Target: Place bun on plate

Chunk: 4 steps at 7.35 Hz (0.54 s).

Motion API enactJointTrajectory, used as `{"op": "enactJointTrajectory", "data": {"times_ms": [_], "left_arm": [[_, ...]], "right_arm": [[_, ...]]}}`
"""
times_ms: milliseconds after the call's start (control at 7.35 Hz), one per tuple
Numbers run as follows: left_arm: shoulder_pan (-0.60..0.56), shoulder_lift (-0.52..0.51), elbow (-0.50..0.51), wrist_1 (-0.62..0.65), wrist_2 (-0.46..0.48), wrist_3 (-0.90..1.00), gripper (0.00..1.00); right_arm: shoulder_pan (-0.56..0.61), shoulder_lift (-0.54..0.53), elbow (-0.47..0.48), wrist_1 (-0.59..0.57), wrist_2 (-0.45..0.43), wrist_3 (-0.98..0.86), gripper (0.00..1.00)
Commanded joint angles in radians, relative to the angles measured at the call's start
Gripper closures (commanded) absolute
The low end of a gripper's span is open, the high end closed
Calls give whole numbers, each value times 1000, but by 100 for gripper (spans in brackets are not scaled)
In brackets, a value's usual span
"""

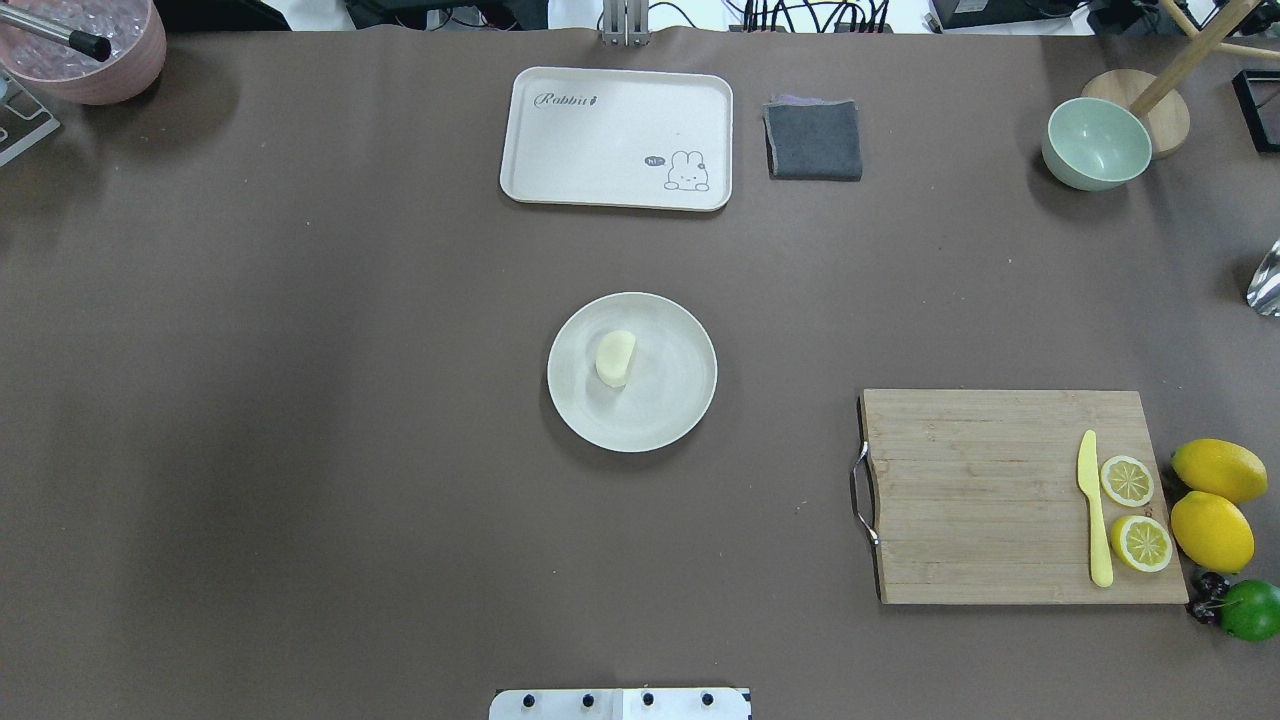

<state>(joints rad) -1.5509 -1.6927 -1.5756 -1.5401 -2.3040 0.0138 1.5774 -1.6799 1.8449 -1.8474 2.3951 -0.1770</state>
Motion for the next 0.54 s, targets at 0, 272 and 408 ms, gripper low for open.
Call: {"op": "enactJointTrajectory", "data": {"times_ms": [0, 272, 408], "left_arm": [[0, 5, 0, 0, 0, 0, 2], [0, 8, 0, 0, 1, 0, 2], [0, 8, 0, 0, 1, 0, 2]], "right_arm": [[9, -18, -30, 4, 7, -9, 0], [13, -20, -24, 4, -2, -16, 0], [42, -18, -20, 4, -2, -16, 0]]}}
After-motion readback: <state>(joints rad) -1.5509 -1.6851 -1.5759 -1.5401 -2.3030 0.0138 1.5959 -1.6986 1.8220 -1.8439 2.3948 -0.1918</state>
